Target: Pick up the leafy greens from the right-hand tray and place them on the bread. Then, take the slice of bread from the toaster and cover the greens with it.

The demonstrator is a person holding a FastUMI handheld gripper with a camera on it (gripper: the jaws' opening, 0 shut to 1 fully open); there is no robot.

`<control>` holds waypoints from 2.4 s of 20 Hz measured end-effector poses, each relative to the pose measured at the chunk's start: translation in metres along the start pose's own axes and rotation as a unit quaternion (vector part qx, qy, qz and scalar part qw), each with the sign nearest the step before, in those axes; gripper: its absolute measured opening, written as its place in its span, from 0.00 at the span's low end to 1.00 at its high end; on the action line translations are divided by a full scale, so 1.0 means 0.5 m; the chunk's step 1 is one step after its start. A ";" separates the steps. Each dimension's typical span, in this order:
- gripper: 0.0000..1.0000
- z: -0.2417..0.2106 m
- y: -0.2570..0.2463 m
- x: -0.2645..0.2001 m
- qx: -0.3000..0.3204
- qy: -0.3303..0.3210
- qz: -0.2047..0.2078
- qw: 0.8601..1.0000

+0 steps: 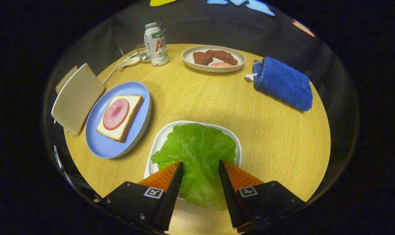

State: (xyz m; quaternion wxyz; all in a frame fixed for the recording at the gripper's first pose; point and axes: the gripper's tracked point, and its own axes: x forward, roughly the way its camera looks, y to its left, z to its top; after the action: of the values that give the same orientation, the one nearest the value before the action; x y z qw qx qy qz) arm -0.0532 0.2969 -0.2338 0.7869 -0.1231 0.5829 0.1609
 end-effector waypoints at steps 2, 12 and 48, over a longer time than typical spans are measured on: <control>0.14 -0.001 0.003 0.003 0.006 0.003 0.001 1.000; 0.01 0.028 0.006 -0.053 0.029 0.005 0.010 1.000; 0.01 0.237 0.354 -0.055 -0.045 -0.014 0.042 0.998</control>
State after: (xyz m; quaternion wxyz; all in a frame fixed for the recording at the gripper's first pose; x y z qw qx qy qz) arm -0.0269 0.5014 -0.1743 0.7814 -0.1311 0.5685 0.2213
